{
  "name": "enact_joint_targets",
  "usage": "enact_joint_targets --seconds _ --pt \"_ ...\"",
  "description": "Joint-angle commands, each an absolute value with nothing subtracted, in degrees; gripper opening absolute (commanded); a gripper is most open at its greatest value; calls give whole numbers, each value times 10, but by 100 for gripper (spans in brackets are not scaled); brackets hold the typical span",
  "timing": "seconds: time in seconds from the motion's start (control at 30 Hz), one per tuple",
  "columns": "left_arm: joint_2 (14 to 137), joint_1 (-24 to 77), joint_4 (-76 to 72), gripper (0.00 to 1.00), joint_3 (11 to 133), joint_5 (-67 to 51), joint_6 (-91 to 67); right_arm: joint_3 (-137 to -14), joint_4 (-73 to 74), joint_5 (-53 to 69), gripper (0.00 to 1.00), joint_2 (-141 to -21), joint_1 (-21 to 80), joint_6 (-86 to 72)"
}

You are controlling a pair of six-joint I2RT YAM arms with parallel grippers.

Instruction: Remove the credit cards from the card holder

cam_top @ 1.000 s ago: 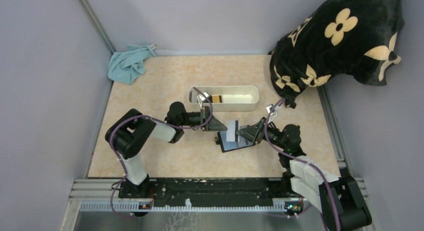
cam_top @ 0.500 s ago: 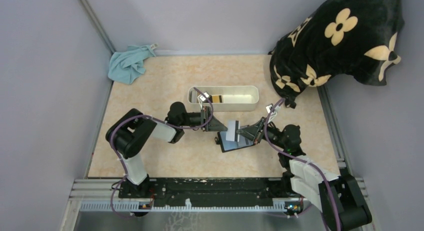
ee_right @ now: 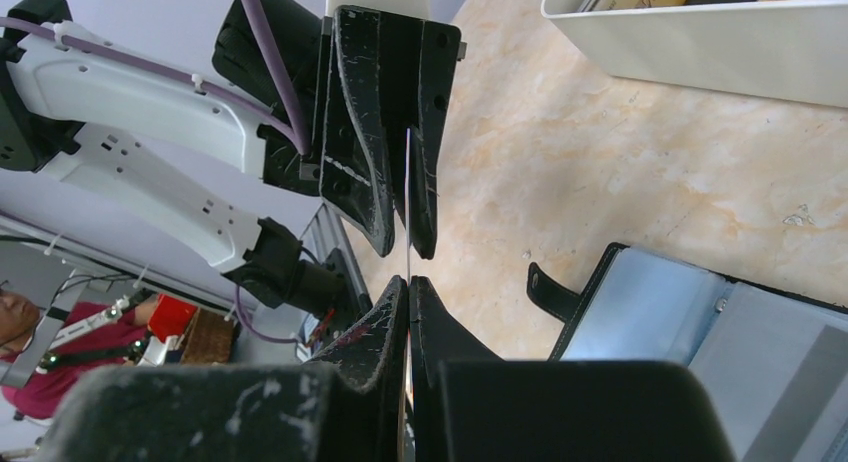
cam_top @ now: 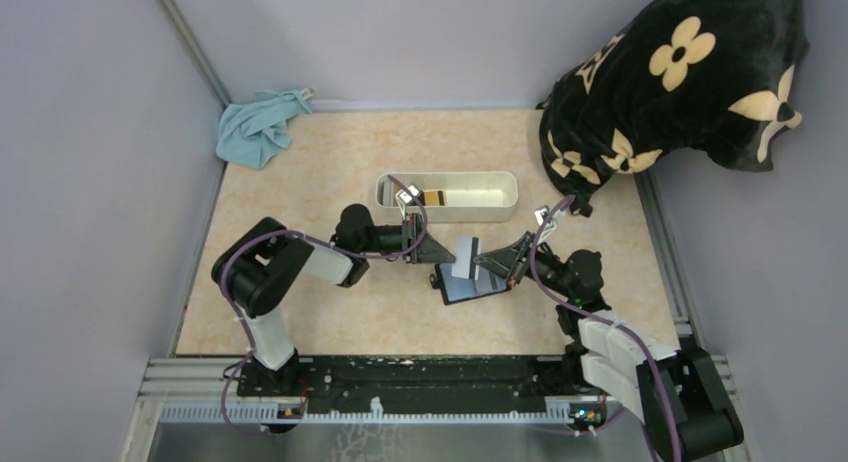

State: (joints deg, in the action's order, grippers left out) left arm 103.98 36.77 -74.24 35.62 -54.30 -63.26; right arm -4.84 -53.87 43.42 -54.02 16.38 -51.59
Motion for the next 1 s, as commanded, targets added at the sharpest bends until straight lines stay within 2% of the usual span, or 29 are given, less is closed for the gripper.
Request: enact_joint_targets --seconds 0.0,0.17,0.6,0.73,0.77,0.87,0.9,0.97 --pt "1039 375 -758 27 364 -545 -622 -52 -575 437 0 -544 168 -516" --pt "1043 383 -755 25 371 -544 -621 -47 -571 434 0 -540 168 -515" --pt "1036 388 -753 0 365 -527 -616 -43 -557 434 0 -541 168 -507" --pt "1034 388 -747 0 367 -529 -614 -42 -553 436 0 -540 168 -505" --pt "1031 387 -740 0 368 -526 -611 -42 -552 435 5 -539 169 -505" --pt "1006 382 -653 0 379 -514 -566 -40 -529 413 42 -524 168 -500" --pt "991 378 -594 0 391 -504 -533 -40 -512 397 48 -514 169 -494" --pt "956 367 -444 0 422 -470 -455 -43 -470 376 52 -492 169 -478"
